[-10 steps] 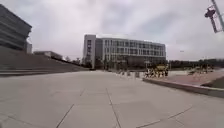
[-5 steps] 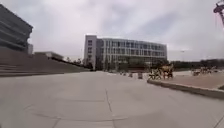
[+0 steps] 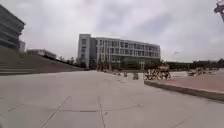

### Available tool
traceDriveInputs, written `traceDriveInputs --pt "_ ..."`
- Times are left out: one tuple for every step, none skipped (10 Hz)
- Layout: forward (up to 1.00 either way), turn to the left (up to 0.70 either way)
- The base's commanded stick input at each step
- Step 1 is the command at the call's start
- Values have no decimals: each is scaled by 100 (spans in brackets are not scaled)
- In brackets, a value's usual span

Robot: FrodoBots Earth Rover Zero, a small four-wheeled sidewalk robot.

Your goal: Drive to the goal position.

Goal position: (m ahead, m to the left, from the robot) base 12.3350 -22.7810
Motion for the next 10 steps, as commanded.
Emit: traceDriveInputs --pt "100 0" --pt "100 0" --pt "100 0" --pt "100 0" --pt "100 0" --pt "100 0" --pt "100 0" --pt "100 -10" --pt "100 -34" --pt "100 -40"
